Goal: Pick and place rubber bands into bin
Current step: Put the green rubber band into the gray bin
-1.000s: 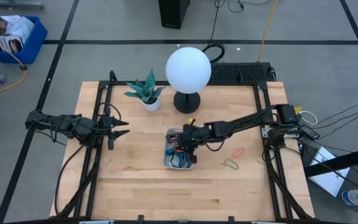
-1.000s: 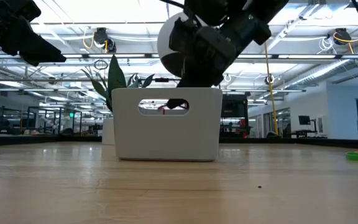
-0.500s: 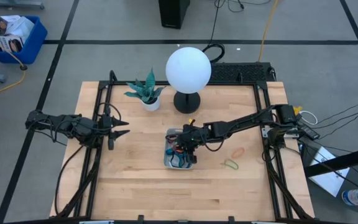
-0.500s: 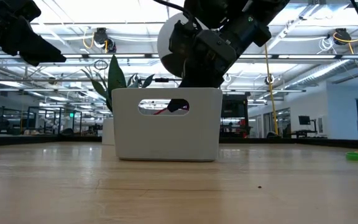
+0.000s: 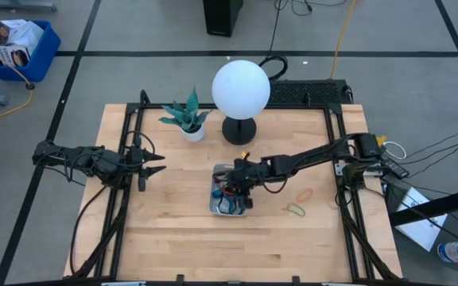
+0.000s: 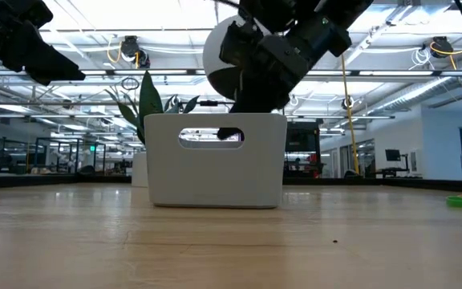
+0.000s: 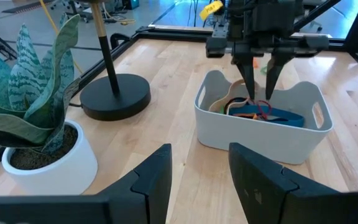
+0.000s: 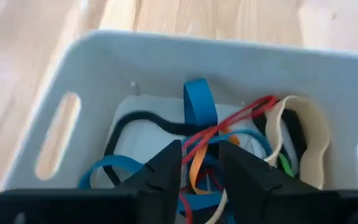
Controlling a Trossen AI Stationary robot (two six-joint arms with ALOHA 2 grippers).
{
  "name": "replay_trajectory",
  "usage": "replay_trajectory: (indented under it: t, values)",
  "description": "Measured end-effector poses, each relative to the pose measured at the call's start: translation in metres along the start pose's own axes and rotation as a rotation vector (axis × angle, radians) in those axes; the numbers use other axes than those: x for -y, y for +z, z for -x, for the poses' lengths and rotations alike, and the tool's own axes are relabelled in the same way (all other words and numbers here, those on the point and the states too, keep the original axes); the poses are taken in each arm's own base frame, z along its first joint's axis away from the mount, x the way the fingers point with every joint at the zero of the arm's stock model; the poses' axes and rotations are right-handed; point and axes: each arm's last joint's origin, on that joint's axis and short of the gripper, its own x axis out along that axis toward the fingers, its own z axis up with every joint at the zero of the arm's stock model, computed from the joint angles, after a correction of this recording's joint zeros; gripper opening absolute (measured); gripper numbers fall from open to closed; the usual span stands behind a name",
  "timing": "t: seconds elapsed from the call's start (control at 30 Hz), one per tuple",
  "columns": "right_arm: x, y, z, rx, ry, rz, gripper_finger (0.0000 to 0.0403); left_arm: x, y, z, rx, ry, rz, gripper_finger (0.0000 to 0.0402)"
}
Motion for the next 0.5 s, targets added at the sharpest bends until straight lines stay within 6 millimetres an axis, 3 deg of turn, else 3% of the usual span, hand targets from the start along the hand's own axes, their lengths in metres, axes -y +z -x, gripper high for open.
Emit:
replay_trajectory:
  t: [0.2, 0.5]
  values:
    - [0.003, 0.018, 0.039, 0.09, -0.014, 0.046, 0.0133, 0.0, 0.0, 0.0, 0.0, 0.0, -0.001, 0.0166]
    - [-0.002, 0.023, 0.134, 0.102, -0.036, 0.209, 0.0133, 0.0, 0.0, 0.0, 0.0, 0.0, -0.001, 0.0166]
